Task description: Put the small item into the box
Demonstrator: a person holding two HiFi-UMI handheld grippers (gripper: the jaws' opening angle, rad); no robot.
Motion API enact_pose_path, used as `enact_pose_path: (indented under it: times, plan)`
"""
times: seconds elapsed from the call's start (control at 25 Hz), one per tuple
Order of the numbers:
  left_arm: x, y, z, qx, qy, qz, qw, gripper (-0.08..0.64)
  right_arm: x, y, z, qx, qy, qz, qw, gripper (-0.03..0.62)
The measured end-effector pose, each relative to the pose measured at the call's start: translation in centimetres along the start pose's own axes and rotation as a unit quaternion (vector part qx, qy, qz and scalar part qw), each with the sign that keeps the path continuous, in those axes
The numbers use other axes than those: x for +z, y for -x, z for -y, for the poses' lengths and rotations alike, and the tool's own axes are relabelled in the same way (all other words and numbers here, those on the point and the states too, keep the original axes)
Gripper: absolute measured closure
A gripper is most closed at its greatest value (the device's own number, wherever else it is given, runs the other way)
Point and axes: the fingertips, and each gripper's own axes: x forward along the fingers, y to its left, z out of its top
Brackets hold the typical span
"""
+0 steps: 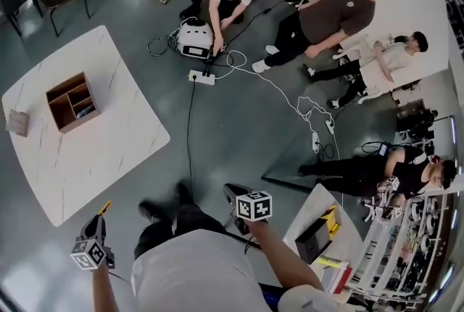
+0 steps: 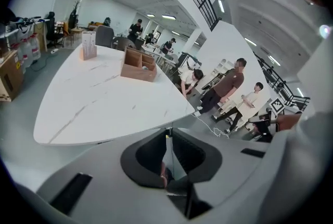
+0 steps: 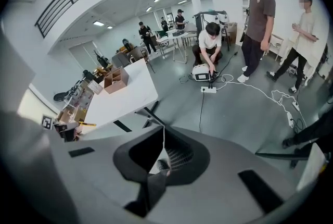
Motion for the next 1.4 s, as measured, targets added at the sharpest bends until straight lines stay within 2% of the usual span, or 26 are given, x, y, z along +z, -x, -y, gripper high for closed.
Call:
enact_pose_path:
  times: [0.16, 0.28, 0.4, 0.6, 0.84, 1.0, 1.12, 1.32, 1.4]
  plan:
    - [2.1, 0.5, -0.6, 0.028, 0.009, 0.034, 0.999, 0.514, 3.3, -2.0, -1.1, 0.031, 0.023, 0.011, 0.999, 0.565]
    - [3.0, 0.8, 0.9, 0.042, 0.009, 0.05, 0.9978, 0.514, 5.6, -2.9, -1.6, 0.06, 0.05, 0.016, 0.997, 0.565]
    - [3.0, 0.6, 3.2, 0.054, 0.016, 0.061, 0.9965, 0.514, 7.2, -3.3, -0.6, 0.079, 0.071, 0.019, 0.994, 0.565]
    - [1.4, -0.1, 8.4, 0.07, 0.054, 0.079, 0.993, 0.514, 9.0, -3.1, 3.3, 0.1, 0.054, 0.028, 0.993, 0.565]
    - [0.0, -1.2, 13.9, 0.09, 0.075, 0.118, 0.9861, 0.514, 8.5, -4.7, 6.0, 0.142, 0.073, 0.01, 0.987, 0.565]
    - [-0.2, 0.0, 16.3, 0.119, 0.079, 0.166, 0.9758, 0.514, 8.8, -6.2, 5.7, 0.177, 0.121, -0.008, 0.977, 0.565]
    - [0.0, 1.2, 17.5, 0.139, 0.07, 0.2, 0.9674, 0.514, 10.1, -7.0, 4.3, 0.201, 0.167, -0.004, 0.965, 0.565]
    - [1.2, 5.3, 21.1, 0.155, 0.062, 0.256, 0.9522, 0.514, 13.4, -3.7, -1.4, 0.248, 0.252, 0.044, 0.934, 0.565]
    - [1.7, 7.2, 22.8, 0.154, 0.051, 0.269, 0.9494, 0.514, 14.7, -0.8, -4.1, 0.265, 0.27, 0.079, 0.922, 0.565]
